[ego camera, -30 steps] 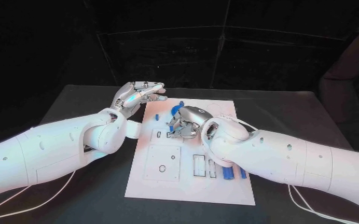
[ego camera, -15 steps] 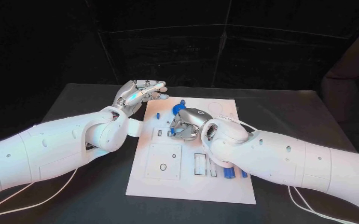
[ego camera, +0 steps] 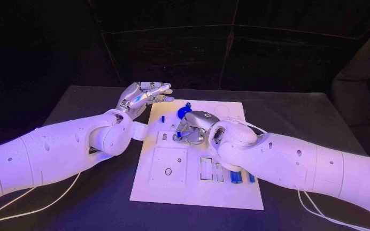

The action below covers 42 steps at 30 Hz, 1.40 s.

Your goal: Assemble the parts on the task board

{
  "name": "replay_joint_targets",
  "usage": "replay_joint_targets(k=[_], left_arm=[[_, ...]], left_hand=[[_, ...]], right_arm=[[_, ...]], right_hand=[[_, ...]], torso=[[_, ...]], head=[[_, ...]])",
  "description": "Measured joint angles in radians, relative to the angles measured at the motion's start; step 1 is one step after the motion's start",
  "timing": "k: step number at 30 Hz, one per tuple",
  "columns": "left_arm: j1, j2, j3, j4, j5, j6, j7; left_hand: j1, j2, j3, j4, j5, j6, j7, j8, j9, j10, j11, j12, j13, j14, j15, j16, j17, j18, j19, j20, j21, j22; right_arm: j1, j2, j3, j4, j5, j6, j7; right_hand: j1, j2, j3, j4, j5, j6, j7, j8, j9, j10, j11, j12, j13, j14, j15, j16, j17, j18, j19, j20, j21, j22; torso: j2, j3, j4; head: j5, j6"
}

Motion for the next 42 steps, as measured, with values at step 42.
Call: replay_joint_targets(k=[42], left_arm=[[0.0,0.002,0.0,-0.003,-0.004,0.007,-0.004]], left_hand=[[0.0,0.0,0.003,-0.003,0.0,0.0,0.0,-0.004,0.0,0.0,0.0,-0.004,0.0,0.0,0.0,-0.004,0.0,0.0,0.0,0.0,0.0,-0.001]], right_arm=[[-0.004,0.006,-0.002,-0.004,-0.042,0.019,-0.021]], right_hand=[[-0.113,-0.104,-0.058,0.038,0.006,-0.158,0.044,-0.034,-0.005,-0.037,0.04,-0.09,0.0,0.0,0.022,-0.011,0.0,0.0,-0.002,0.02,-0.009,0.0]], torso=[[0.0,0.0008,0.0003]], head=[[-0.007,0.001]])
